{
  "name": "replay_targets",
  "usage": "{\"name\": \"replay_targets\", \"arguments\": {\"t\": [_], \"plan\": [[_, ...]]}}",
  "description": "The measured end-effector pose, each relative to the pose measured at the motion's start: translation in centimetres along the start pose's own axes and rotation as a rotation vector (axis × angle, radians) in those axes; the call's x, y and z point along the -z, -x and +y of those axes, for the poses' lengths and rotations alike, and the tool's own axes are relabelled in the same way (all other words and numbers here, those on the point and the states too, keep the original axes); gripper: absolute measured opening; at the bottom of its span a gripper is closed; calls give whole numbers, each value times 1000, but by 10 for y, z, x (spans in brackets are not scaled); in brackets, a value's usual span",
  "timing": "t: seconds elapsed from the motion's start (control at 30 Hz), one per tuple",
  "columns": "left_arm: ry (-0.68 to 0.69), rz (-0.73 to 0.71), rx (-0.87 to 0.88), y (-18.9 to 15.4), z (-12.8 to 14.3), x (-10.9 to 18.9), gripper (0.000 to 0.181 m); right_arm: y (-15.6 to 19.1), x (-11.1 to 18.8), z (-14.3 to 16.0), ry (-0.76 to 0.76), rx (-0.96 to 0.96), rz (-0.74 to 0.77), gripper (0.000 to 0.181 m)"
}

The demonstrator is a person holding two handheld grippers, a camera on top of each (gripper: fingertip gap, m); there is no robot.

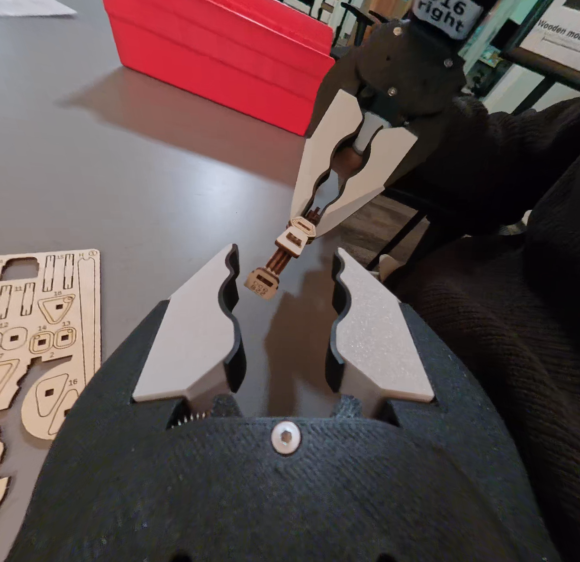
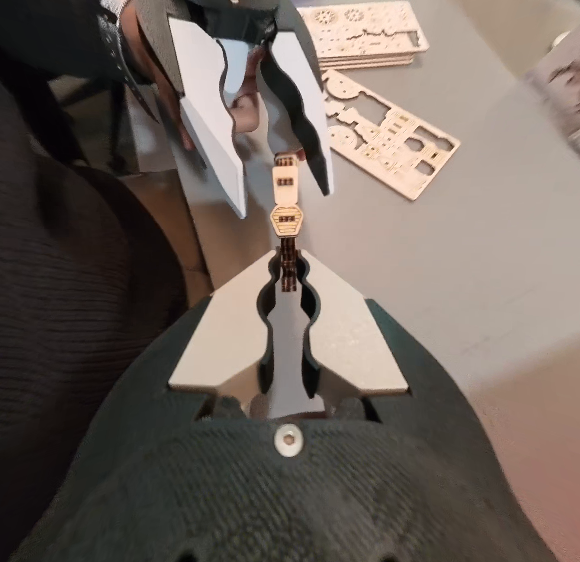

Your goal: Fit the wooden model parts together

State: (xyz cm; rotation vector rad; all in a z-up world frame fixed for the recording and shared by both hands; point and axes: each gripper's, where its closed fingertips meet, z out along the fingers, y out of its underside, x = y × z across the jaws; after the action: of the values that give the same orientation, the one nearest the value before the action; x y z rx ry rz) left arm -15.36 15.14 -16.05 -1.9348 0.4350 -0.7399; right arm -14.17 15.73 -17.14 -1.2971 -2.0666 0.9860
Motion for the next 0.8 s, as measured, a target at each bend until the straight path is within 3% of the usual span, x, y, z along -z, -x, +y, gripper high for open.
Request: {"name": "replay_targets", "arguments": {"t": [0.1,0.23,0.4,0.6,0.7,0.8], "plan": [[10,8,-23,-3,1,-1,46,8,2,3,31,-108,-90,8],[62,10,-26,-3,8,-5,18,8,0,7,52,-118,-93,8],[144,1,14,1,21,-9,15,0,-5,15,77,-100,-41,12],[217,-52,5,7,31,-12,16,-18,-4,21,78,-109,74,44],[237,-78,-20,8,34,-14,16,-34,11,7,-31,-129,192,42],[240,-91,-40,8,34,-14,16,-50,31,-6,-171,-161,307,27]]}}
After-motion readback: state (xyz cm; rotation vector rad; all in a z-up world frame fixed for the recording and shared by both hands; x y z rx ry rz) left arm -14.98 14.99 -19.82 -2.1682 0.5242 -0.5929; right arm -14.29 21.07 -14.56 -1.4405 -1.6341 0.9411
